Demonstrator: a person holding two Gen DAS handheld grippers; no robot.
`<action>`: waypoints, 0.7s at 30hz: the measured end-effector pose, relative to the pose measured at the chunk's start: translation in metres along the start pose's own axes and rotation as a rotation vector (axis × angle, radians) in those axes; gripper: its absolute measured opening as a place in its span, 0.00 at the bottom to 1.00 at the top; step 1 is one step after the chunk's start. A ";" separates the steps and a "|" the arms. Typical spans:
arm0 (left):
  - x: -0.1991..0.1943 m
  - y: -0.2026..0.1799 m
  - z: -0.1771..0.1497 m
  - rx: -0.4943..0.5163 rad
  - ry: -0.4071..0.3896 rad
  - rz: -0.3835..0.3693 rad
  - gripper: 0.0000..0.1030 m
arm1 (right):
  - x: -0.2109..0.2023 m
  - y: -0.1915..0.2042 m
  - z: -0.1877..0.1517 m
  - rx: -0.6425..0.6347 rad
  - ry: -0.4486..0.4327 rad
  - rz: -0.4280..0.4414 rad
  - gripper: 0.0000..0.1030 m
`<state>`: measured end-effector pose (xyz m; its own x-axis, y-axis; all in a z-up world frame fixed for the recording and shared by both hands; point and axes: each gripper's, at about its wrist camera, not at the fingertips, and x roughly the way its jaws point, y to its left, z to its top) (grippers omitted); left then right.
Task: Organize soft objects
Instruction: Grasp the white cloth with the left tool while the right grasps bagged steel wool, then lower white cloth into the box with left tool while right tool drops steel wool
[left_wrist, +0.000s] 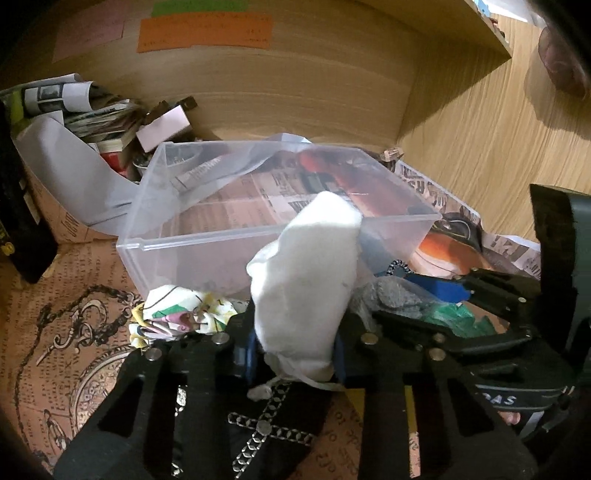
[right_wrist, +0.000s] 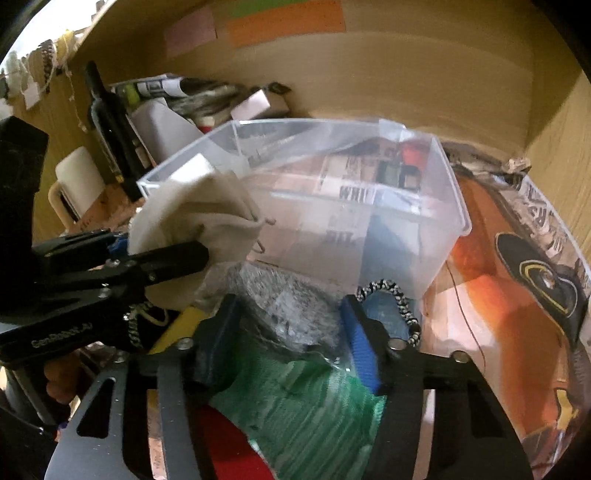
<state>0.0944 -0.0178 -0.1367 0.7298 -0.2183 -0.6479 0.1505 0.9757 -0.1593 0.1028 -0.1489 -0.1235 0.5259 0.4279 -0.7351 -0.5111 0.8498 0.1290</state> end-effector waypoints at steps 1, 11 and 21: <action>0.000 0.000 0.000 0.001 -0.004 0.001 0.29 | 0.000 -0.001 -0.001 0.009 0.000 0.006 0.45; -0.021 -0.006 0.004 0.015 -0.082 0.005 0.25 | -0.012 -0.006 -0.002 0.039 -0.041 0.015 0.30; -0.059 -0.004 0.021 -0.007 -0.189 -0.022 0.25 | -0.059 0.002 0.001 0.010 -0.175 -0.001 0.29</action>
<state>0.0646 -0.0079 -0.0818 0.8386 -0.2317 -0.4930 0.1637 0.9704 -0.1777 0.0713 -0.1719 -0.0787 0.6374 0.4732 -0.6081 -0.5040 0.8530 0.1354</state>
